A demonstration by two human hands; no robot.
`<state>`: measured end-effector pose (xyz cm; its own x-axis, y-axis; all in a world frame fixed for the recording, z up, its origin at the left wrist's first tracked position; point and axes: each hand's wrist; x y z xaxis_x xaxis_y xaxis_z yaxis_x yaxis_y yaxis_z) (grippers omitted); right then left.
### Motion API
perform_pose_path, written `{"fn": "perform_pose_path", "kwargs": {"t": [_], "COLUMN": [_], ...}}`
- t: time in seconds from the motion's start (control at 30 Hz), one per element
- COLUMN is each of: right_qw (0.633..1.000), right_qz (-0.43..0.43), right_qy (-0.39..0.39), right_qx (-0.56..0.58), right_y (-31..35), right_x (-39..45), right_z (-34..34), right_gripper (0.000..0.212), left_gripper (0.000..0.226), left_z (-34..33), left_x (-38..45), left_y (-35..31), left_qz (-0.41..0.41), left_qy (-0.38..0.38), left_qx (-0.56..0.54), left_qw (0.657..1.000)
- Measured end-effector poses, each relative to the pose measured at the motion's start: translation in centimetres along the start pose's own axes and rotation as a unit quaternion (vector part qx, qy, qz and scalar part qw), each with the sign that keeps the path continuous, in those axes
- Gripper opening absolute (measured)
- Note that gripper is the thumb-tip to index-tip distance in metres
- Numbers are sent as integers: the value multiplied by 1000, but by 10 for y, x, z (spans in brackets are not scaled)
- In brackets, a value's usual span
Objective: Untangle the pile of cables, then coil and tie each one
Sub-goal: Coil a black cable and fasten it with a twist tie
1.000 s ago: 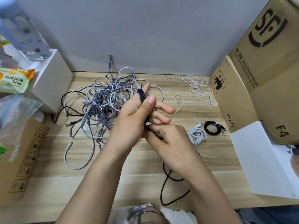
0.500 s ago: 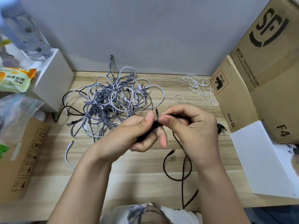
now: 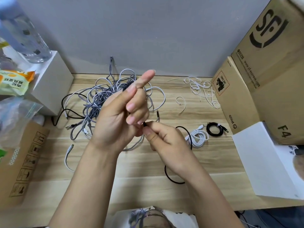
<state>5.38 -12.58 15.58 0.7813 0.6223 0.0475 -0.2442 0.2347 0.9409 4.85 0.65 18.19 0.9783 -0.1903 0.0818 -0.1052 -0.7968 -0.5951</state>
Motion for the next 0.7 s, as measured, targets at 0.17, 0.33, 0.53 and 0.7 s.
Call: {"fn": "perform_pose_path", "kwargs": {"t": [0.17,0.33,0.53,0.7], "right_qw": [994,986,982,975], "right_qz": [9,26,43,71], "right_qy": [-24,-32,-104,-176], "right_qx": [-106,-162,-154,-115], "right_y": [5,7,14,14], "right_x": [-4,-6,-7,-7], "right_z": [6,4,10,22], "right_gripper": [32,36,20,19], "left_gripper": [37,21,24,43], "left_z": [-5,0,9,9], "left_x": [1,1,-4,-8], "left_y": [7,12,20,19], "left_qz": [-32,-18,77,133], "left_qy": [-171,-182,-178,-88], "left_qx": [135,255,489,484], "left_qw": [976,949,851,860]}}
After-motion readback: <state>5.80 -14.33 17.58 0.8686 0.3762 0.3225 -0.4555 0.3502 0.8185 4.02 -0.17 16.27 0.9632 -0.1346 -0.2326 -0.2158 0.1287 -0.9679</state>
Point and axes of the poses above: each hand's wrist, its own x-axis towards the middle knuckle, its own z-axis out of the back of the hand, y = z × x, and after that the axes turned 5 degrees about z, right-handed
